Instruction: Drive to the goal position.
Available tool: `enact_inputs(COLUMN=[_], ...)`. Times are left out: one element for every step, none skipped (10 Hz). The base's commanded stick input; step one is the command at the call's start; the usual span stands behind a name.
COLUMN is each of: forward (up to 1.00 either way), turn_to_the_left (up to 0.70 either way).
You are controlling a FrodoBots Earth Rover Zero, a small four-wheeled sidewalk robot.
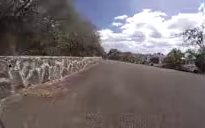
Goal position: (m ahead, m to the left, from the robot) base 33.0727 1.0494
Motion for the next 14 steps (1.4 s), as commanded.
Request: enact_inputs(forward=[0.85,0.85,0.85,0.85,0.85,0.85,0.85,0.85,0.85,0.85,0.85,0.85,0.85,0.85], turn_to_the_left=[0.01,0.01,0.01,0.01,0.01,0.01,0.01,0.0,-0.06,-0.12,-0.21,-0.09,0.01,0.01])
